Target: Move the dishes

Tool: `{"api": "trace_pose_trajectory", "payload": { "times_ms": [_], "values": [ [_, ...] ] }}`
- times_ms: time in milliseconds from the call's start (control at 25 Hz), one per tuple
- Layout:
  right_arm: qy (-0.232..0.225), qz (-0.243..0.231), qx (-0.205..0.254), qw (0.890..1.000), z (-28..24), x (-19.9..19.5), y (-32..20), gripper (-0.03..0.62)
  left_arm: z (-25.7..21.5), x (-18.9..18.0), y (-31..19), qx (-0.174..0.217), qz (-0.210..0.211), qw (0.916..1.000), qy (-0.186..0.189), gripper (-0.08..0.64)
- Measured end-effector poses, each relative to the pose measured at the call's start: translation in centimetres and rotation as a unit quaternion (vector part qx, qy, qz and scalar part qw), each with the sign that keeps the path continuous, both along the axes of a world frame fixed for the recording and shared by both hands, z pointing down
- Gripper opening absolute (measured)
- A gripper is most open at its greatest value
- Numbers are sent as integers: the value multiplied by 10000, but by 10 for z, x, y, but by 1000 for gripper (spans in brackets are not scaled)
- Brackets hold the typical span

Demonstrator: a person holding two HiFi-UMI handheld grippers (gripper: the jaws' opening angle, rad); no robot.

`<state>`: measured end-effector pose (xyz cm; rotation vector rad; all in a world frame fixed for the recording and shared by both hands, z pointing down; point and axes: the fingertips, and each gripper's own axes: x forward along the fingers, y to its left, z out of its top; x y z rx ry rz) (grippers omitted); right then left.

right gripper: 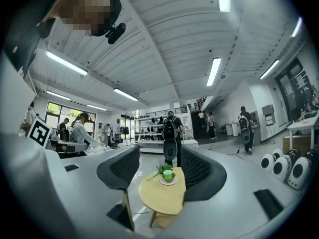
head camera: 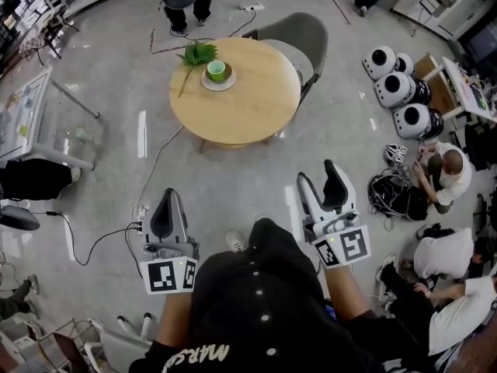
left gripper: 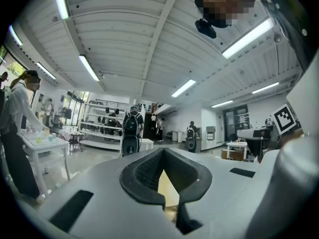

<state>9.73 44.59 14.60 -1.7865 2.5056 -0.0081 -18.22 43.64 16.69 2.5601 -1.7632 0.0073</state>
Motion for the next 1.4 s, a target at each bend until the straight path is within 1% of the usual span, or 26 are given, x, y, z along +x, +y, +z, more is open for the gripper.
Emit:
{"api": "trace_pose_trajectory", "payload": {
  "times_ms": [280,520,720,920,1200,1400],
  "values": [
    [82,69,32,9999,6,6,-34,230,11,6,-33,-50,34,10000,-17,17],
    [105,-36,-29,9999,15,7,-89,232,15,14,-83,-63,9,10000,-15,17],
    [88,-100,-42,9999,19,20,-146,232,19,26,-136,-87,-43,9999,-40,17],
    [177,-192,-40,9997,15,34,-214,232,16,42,-204,-117,-98,9999,-52,17],
    [250,-547,-78,9982,3,51,-304,233,-4,64,-288,2,-320,9994,-107,17],
    [370,-944,-108,9948,7,47,-354,233,-7,75,-329,40,-500,9987,-76,17]
  ]
}}
